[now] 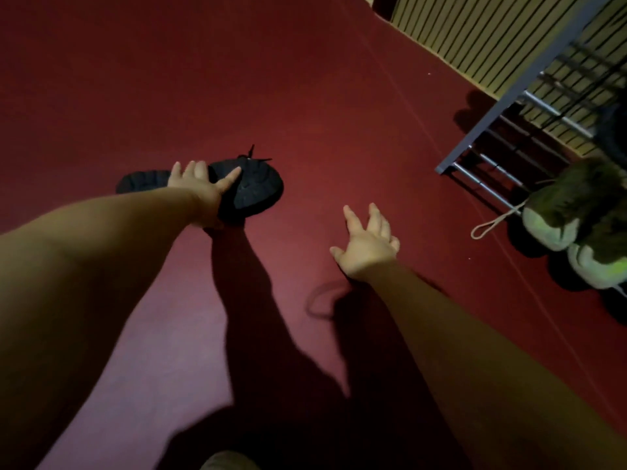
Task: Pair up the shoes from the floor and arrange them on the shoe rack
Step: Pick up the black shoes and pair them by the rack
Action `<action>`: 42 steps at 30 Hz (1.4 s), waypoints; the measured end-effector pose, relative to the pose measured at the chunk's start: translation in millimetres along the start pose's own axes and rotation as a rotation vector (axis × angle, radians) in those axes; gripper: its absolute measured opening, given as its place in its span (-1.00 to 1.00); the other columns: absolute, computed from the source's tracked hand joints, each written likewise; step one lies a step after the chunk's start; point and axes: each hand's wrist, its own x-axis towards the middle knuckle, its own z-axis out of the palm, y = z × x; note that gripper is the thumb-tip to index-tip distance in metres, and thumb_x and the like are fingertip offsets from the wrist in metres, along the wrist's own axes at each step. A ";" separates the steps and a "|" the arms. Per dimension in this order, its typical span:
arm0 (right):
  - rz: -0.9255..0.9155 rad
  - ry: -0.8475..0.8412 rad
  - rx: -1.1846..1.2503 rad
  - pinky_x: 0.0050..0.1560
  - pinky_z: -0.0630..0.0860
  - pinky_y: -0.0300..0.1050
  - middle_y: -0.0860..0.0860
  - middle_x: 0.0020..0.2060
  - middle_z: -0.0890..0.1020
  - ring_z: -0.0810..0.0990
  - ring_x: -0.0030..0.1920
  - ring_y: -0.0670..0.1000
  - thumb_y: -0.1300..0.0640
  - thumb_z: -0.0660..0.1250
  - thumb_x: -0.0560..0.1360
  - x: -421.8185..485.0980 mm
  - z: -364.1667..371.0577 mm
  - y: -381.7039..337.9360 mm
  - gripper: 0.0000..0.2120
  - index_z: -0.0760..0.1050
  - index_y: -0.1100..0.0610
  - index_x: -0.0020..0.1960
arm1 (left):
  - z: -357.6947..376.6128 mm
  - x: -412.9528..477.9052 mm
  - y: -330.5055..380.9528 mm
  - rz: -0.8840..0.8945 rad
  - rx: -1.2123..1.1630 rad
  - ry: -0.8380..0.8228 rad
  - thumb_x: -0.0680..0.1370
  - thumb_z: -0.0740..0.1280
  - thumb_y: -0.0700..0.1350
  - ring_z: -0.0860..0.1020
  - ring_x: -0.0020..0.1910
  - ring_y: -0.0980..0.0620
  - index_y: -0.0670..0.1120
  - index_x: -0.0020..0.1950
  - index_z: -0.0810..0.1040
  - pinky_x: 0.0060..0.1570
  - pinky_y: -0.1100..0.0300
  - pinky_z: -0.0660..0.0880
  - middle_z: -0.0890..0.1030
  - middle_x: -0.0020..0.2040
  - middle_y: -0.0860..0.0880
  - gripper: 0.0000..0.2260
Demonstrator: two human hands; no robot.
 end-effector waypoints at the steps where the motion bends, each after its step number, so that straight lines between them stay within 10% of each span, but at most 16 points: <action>1: 0.016 0.000 0.008 0.46 -0.03 0.12 0.09 0.53 -0.22 -0.15 0.53 0.14 -0.13 0.25 0.52 0.9 -0.1 3.0 -0.26 -0.11 -0.13 0.54 | -3.9 2.1 -0.8 0.021 -0.016 0.019 0.43 0.41 0.19 0.14 0.45 -0.26 0.21 0.51 -0.26 0.43 -0.05 0.08 0.11 0.45 -0.27 -0.06; 15: 0.360 -0.004 0.067 0.44 -0.02 0.19 0.11 0.53 -0.21 -0.13 0.52 0.18 -0.08 0.26 0.54 -78.3 -4.7 140.2 -0.25 -0.13 -0.08 0.55 | -19.6 -34.3 181.5 0.526 -0.038 0.257 0.37 0.33 0.35 0.33 0.26 -0.22 0.14 0.55 -0.01 0.23 0.04 0.28 0.29 0.28 -0.22 -0.12; 27: 0.716 0.037 0.157 0.45 -0.05 0.19 0.12 0.52 -0.22 -0.13 0.52 0.18 -0.06 0.26 0.53 -190.5 -4.3 267.5 -0.24 -0.15 -0.07 0.54 | -7.7 -140.6 376.3 1.149 0.053 0.001 0.35 0.37 0.34 0.44 0.27 -0.14 0.05 0.54 0.10 0.25 0.08 0.39 0.42 0.34 -0.14 -0.12; 34: 0.897 0.055 0.241 0.45 -0.02 0.17 0.10 0.53 -0.19 -0.07 0.51 0.18 -0.11 0.24 0.54 -221.3 11.1 320.2 -0.26 -0.13 -0.08 0.55 | -36.5 -143.4 415.6 1.142 0.049 -0.231 0.36 0.43 0.25 0.27 0.45 -0.08 -0.01 0.56 0.05 0.40 0.14 0.20 0.23 0.52 -0.07 -0.09; 42: 0.814 0.065 0.221 0.45 -0.02 0.20 0.09 0.53 -0.19 -0.08 0.51 0.16 -0.16 0.20 0.55 -209.8 11.0 326.9 -0.28 -0.14 -0.08 0.54 | -60.3 -106.0 408.7 0.963 -0.115 0.070 0.55 0.17 0.23 0.08 0.52 -0.15 0.02 0.57 -0.09 0.47 -0.01 0.09 0.08 0.55 -0.13 -0.29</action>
